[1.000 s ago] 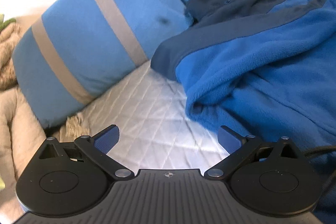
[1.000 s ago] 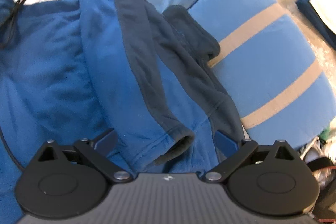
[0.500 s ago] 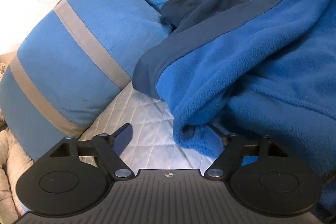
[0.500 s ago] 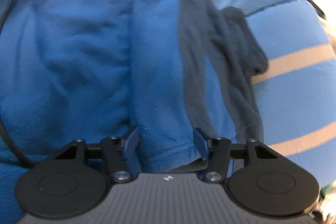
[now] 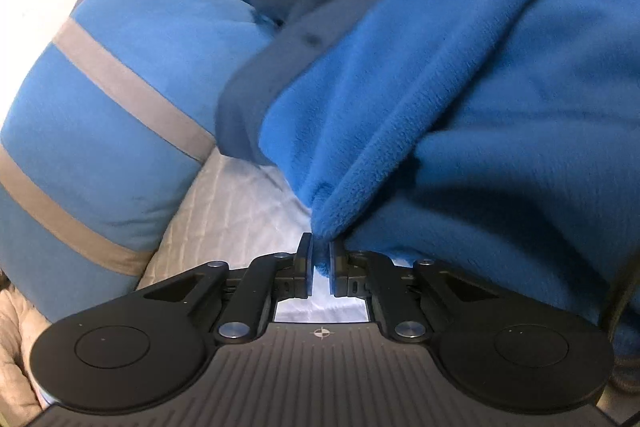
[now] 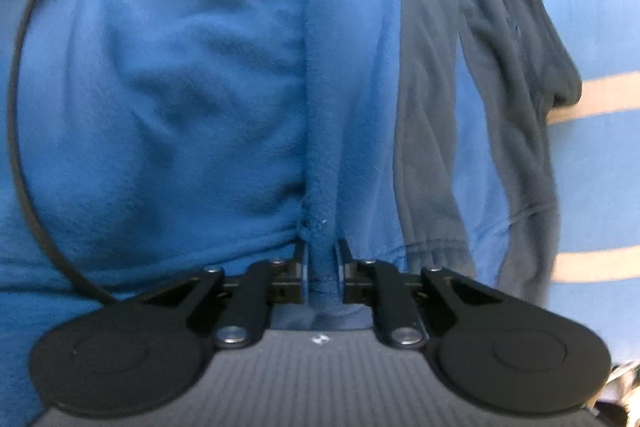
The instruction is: Fold clothes
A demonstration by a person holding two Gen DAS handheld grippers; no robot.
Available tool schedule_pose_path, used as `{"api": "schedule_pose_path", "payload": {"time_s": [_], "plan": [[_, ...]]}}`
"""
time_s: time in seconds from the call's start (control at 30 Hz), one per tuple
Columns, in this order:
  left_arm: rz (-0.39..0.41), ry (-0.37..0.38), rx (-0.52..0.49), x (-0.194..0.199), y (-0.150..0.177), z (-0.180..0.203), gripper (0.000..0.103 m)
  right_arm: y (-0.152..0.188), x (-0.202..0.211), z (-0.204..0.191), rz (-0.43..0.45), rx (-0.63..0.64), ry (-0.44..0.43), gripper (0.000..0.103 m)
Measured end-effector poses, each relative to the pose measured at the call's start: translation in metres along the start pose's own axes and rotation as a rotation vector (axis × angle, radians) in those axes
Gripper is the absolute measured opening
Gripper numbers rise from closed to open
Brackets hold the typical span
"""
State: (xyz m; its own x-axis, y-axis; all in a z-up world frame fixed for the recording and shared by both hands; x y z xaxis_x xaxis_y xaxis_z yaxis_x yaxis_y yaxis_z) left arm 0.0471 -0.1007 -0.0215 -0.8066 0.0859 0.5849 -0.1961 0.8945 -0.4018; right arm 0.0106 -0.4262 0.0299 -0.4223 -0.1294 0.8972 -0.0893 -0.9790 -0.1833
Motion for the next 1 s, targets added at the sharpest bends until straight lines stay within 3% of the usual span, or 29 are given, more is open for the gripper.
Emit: {"api": "schedule_pose_path", "payload": {"time_s": [0.1, 0.13, 0.17, 0.2, 0.23, 0.27, 0.33, 0.5, 0.67, 1.0], "plan": [[-0.020, -0.037, -0.037, 0.000, -0.008, 0.005, 0.013, 0.002, 0.007, 0.005, 0.016, -0.065, -0.029, 0.014], [-0.030, -0.051, -0.045, 0.001, -0.011, 0.005, 0.029, 0.003, 0.009, 0.007, 0.024, -0.086, -0.036, 0.017], [-0.042, -0.082, -0.046, 0.004, -0.014, 0.002, 0.038, 0.004, 0.014, 0.008, 0.036, -0.111, -0.032, 0.038], [-0.048, -0.107, -0.038, 0.007, -0.017, -0.002, 0.057, 0.005, 0.018, 0.010, 0.049, -0.135, -0.027, 0.045], [-0.046, -0.117, -0.015, 0.012, -0.019, -0.010, 0.075, 0.008, 0.025, 0.014, 0.064, -0.177, -0.013, 0.059], [-0.037, -0.113, 0.020, 0.019, -0.021, -0.018, 0.082, 0.010, 0.031, 0.018, 0.083, -0.213, 0.010, 0.078], [-0.022, -0.087, 0.119, 0.033, -0.024, -0.037, 0.086, 0.018, 0.047, 0.027, 0.143, -0.271, 0.042, 0.101], [-0.023, 0.015, 0.444, 0.066, -0.033, -0.084, 0.093, 0.043, 0.082, 0.049, 0.192, -0.466, 0.141, 0.103], [0.043, 0.053, 0.658, 0.098, -0.057, -0.103, 0.100, 0.082, 0.115, 0.072, 0.262, -0.731, 0.226, 0.103], [0.089, 0.121, 0.736, 0.139, -0.137, -0.091, 0.103, 0.194, 0.170, 0.099, 0.326, -1.116, 0.446, 0.103]]}}
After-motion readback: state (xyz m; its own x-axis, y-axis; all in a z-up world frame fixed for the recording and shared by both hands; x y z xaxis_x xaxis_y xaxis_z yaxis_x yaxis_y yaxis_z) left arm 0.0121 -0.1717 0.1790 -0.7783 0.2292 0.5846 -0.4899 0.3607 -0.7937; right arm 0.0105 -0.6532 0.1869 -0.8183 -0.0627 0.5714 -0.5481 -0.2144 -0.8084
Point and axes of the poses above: each gripper's, at about its wrist camera, not at the fingertips, and x roughly against the way its jaws point, z to its right, y to its underside, the point moved 1 cm from there along -x, roughly the way its jaws point, and after that the axes turned 4 degrees about z, right-handed, at the moved point
